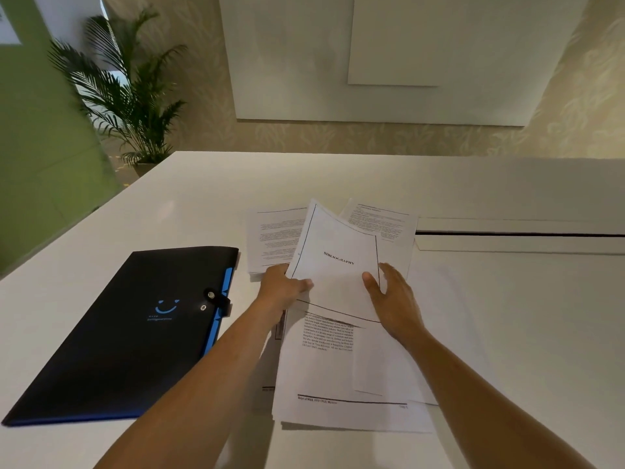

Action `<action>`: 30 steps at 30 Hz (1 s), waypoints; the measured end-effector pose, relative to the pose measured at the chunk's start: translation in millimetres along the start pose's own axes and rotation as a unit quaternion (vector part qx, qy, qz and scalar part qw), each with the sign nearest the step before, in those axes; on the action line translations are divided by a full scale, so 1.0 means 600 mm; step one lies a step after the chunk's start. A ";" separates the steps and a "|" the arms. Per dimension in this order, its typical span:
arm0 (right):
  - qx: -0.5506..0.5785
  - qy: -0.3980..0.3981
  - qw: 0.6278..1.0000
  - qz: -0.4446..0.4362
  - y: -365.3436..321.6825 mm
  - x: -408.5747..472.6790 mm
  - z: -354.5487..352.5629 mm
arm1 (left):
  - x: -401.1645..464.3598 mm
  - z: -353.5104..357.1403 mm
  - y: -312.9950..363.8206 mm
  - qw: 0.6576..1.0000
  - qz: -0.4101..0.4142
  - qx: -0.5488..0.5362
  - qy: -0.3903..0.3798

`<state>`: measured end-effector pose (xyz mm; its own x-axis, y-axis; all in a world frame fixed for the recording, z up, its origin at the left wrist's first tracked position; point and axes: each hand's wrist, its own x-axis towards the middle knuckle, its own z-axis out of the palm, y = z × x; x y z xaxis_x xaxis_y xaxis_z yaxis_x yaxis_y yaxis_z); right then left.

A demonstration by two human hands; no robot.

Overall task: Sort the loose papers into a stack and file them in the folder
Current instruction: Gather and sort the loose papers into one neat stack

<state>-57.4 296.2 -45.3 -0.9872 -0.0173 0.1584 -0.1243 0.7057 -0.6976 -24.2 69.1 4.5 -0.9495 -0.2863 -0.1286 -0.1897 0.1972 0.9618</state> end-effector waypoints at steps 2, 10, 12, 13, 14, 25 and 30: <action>0.027 0.005 0.999 0.030 0.000 0.004 -0.008 | -0.004 -0.003 0.006 1.000 0.015 -0.002 -0.002; 0.078 -0.003 0.996 0.032 -0.009 -0.002 -0.022 | -0.028 -0.041 0.063 0.995 0.091 -0.019 0.019; 0.080 0.000 0.996 0.039 -0.017 -0.005 -0.020 | -0.039 -0.057 0.091 0.993 0.113 -0.036 0.005; 0.088 -0.002 0.995 0.047 -0.022 -0.005 -0.020 | -0.045 -0.064 0.105 0.992 0.120 -0.045 -0.007; 0.108 -0.008 0.992 0.057 -0.028 -0.004 -0.020 | -0.052 -0.072 0.121 0.990 0.130 -0.048 -0.018; 0.564 -0.168 0.806 0.060 -0.129 0.013 -0.063 | -0.109 -0.124 0.252 0.956 0.270 -0.031 -0.109; 0.610 -0.102 0.786 -0.009 -0.173 0.027 -0.121 | -0.099 -0.137 0.256 0.956 0.292 -0.010 -0.041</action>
<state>-53.4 273.8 80.6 -0.9643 -0.2200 0.1472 -0.0185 -0.4988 -0.8665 23.5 39.5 179.6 -0.9088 -0.0588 0.4130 0.3816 0.2826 0.8801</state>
